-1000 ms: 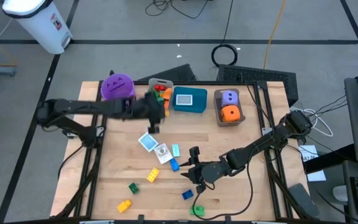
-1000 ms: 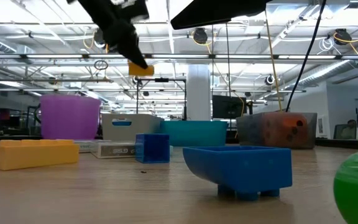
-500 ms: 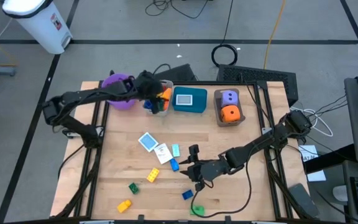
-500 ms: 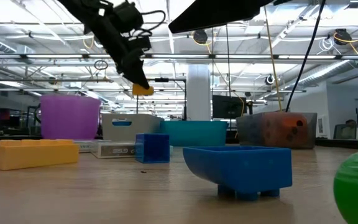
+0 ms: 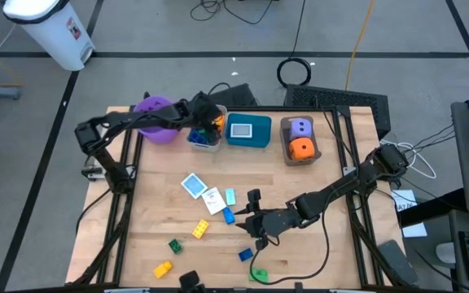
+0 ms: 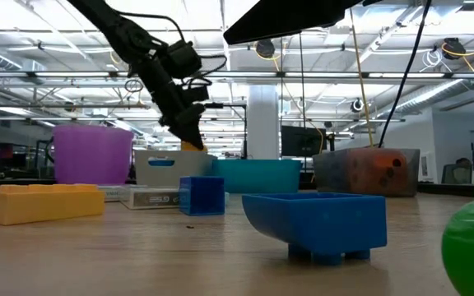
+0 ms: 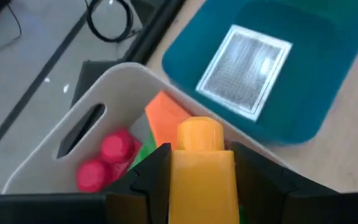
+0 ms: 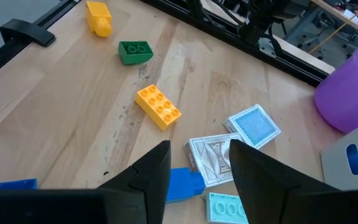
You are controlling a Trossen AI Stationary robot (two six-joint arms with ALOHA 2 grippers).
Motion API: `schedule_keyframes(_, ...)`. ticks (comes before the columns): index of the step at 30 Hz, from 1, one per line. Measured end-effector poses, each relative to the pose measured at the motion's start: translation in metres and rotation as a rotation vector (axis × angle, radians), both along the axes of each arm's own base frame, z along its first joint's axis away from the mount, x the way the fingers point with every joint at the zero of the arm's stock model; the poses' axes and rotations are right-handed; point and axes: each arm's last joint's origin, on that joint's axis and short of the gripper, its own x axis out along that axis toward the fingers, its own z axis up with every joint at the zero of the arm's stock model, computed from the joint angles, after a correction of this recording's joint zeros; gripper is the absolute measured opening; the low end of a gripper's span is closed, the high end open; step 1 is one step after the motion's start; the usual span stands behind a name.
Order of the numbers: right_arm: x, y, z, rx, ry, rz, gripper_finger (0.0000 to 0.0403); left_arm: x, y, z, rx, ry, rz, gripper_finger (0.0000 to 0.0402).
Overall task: Pick & Place Toys
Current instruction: Put the top yellow game piece into the gray bin
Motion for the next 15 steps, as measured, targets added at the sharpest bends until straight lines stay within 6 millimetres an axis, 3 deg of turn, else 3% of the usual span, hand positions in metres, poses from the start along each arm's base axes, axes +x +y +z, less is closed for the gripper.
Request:
schedule_keyframes(6, 0.000, 0.000, 0.000, 0.001, 0.000, 0.000, 0.0155, -0.001, 0.012, -0.005, -0.021, -0.044, 0.078, 0.0155)
schedule_keyframes(15, 0.000, 0.000, 0.000, 0.001, 0.000, 0.000, 0.0155, -0.010, 0.025, -0.005, -0.097, -0.111, 0.242, 0.0236)
